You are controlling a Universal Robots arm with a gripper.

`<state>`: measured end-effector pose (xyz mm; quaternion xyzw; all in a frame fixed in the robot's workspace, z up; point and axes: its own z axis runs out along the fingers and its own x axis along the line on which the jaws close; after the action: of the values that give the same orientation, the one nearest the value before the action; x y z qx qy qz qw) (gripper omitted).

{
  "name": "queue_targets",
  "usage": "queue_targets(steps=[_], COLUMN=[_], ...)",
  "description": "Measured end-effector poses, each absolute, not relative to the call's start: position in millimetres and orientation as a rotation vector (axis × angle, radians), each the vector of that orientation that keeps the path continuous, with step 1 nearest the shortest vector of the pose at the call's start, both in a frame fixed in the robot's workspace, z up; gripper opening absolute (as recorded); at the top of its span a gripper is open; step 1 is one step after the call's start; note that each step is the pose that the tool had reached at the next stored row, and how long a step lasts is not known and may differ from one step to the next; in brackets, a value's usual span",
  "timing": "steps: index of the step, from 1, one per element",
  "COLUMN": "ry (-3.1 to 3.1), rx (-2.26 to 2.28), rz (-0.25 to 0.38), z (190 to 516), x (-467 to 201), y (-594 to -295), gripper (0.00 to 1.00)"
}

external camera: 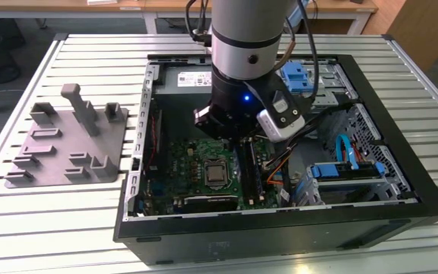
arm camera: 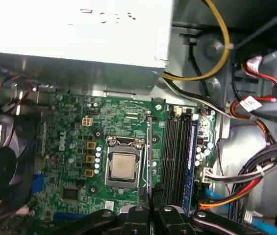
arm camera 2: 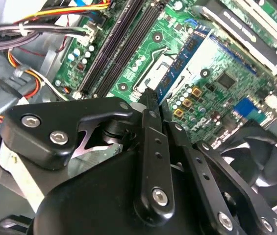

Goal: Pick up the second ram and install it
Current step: 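Insert the second ram into the second slot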

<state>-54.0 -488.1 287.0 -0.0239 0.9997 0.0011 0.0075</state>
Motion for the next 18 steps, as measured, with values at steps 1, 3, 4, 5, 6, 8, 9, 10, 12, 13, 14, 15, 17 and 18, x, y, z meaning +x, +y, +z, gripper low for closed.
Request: queue_targets(steps=[1, 3, 4, 5, 6, 8, 9, 10, 12, 13, 14, 15, 17, 18], ry=[3.126, 3.127, 3.126, 3.126, 3.125, 3.123, 3.122, 3.122, 3.123, 3.123, 3.123, 3.123, 3.123, 3.123], rx=[-0.047, 0.011, 0.039, 0.066, 0.093, 0.145, 0.164, 0.164, 0.154, 0.149, 0.148, 0.148, 0.148, 0.148], rz=[0.003, 0.003, 0.003, 0.002, 0.002, 0.002, 0.002, 0.002, 0.002, 0.002, 0.002, 0.002, 0.002, 0.002], z=[286.8, 286.6, 286.5, 286.4, 286.3, 286.1, 286.1, 286.1, 286.0, 286.0, 286.0, 286.0, 286.0, 286.0], x=[-54.0, -54.0, -54.0, -54.0, -54.0, -54.0, -54.0, -54.0, -54.0, -54.0, -54.0, -54.0, -54.0, -54.0], y=[-488.1, -488.1, -488.1, -488.1, -488.1, -488.1, -488.1, -488.1, -488.1, -488.1, -488.1, -488.1, -488.1, -488.1], gripper=[0.14, 0.14, 0.14, 0.14, 0.14, 0.14, 0.14, 0.14, 0.14, 0.14, 0.14, 0.14, 0.14, 0.14])
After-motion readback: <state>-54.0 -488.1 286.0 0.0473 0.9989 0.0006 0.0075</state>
